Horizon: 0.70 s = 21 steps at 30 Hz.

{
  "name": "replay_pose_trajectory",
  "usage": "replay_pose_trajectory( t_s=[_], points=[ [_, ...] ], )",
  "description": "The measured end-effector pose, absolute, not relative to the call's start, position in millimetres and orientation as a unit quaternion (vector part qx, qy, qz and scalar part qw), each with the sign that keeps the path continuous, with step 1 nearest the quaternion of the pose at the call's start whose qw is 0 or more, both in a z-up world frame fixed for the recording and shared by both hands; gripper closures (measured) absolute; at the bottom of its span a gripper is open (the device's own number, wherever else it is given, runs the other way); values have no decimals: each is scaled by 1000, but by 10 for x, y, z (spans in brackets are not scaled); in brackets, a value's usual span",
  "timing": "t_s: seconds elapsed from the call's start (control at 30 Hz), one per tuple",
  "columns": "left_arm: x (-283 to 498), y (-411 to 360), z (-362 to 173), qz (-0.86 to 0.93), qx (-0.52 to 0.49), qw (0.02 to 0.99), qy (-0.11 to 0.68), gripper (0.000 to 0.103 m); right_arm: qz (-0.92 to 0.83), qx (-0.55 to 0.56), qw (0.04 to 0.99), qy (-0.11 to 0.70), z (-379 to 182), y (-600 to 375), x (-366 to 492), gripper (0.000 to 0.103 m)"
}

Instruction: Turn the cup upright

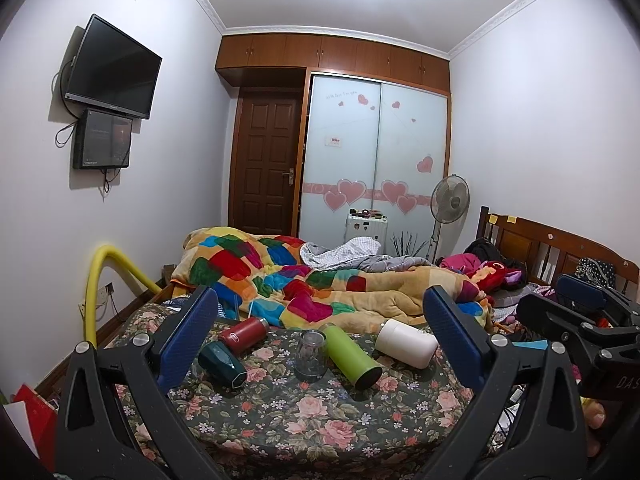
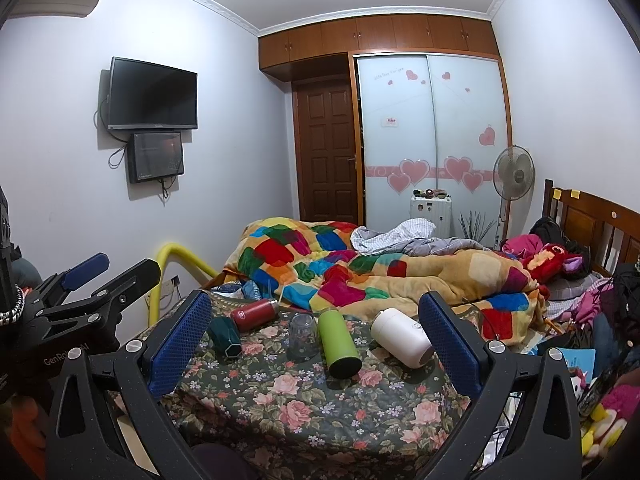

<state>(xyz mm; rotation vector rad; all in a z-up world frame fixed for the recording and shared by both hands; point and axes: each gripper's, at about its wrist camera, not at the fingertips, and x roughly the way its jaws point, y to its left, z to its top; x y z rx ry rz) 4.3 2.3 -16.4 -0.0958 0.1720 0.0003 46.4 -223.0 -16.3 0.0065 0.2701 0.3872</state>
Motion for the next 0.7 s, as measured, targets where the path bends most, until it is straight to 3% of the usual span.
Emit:
replay_pose_trajectory(
  t_s=[0.7],
  points=[
    [46, -1, -169, -1, -47, 995, 88, 0, 192, 4, 972, 135, -154, -2182, 447, 0]
  ],
)
